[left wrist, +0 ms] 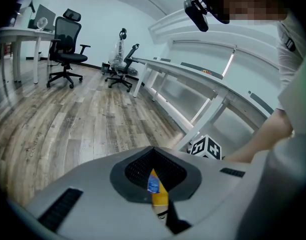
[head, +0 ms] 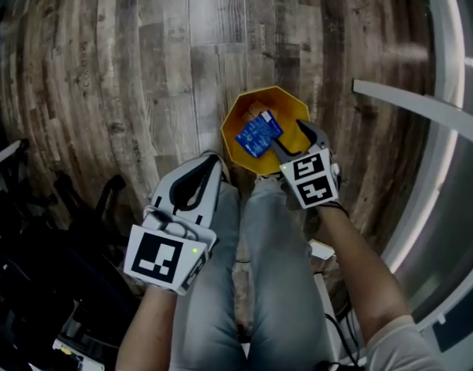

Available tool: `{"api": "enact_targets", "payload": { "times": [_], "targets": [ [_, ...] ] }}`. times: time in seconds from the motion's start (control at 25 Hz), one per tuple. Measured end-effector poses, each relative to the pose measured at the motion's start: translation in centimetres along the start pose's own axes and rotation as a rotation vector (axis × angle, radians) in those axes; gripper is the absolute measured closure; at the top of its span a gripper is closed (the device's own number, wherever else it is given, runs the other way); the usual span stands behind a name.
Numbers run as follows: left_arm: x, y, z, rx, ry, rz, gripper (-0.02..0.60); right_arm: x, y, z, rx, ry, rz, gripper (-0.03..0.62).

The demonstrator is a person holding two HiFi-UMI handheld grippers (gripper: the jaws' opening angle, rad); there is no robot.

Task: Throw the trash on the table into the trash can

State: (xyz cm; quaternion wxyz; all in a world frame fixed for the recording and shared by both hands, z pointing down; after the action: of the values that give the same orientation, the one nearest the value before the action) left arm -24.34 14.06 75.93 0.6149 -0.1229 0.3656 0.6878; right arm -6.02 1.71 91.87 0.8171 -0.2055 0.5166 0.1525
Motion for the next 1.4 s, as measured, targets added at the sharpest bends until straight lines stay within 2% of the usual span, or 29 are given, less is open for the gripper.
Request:
{"api": "enact_targets", "payload": {
  "times": [0.2, 0.36, 0.48, 0.68, 0.76, 0.84, 1.0, 1.16, 1.4],
  "targets": [
    [0.6, 0.1, -0.9, 0.001, -0.01, -0.005, 0.581, 1.1, 0.1, -0.1, 0.013, 0.011, -0.018, 0.306],
    [1.6, -0.6, -2.9, -0.024, -0.008, 0.005, 0.581, 4.1, 0.5, -1.8, -0.022, -0.016, -0.1, 0.304],
    [3.2, -2.1, -5.0, -0.071, -0.004, 0.039, 0.581, 8.5, 1.5, -4.2, -0.043, -0.059, -0.16, 0.306],
    [7.7, -5.4, -10.8, -0.105, -0.012, 0.064, 0.581, 19.0, 3.9, -8.9, -0.054, -0.143, -0.269, 0.307],
    [9.3, -6.4, -13.4, -0.139, -0.036, 0.074, 0.581, 23.0, 4.4, -11.4, -0.042, -0.216, -0.268, 0.339],
    [11.5, -7.5, -15.7, -0.158, -0.053, 0.085, 0.581, 27.1, 5.1, -13.4, -0.041, -0.286, -0.267, 0.41],
    [16.2, -10.6, -19.2, -0.165, -0.071, 0.107, 0.581, 35.1, 6.8, -15.5, -0.073, -0.392, -0.359, 0.54],
    [20.5, -13.6, -21.8, -0.184, -0.098, 0.128, 0.581, 42.3, 8.5, -17.0, -0.13, -0.517, -0.42, 0.551],
    [25.6, -16.8, -25.5, -0.229, -0.145, 0.151, 0.581, 50.8, 10.3, -18.5, -0.062, -0.648, -0.344, 0.552]
  ]
}}
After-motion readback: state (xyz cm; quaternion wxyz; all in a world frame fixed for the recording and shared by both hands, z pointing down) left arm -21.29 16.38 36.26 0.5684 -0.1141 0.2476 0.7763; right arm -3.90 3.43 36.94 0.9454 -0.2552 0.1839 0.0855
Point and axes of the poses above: the fingertips, and each gripper's own axes: x backward along the fingers, y to its left, z out of its underside, the point moved 9 cm from there along x, backward along the fingers, and after that the axes turned 6 degrees about -x, right-handed, at the moved point
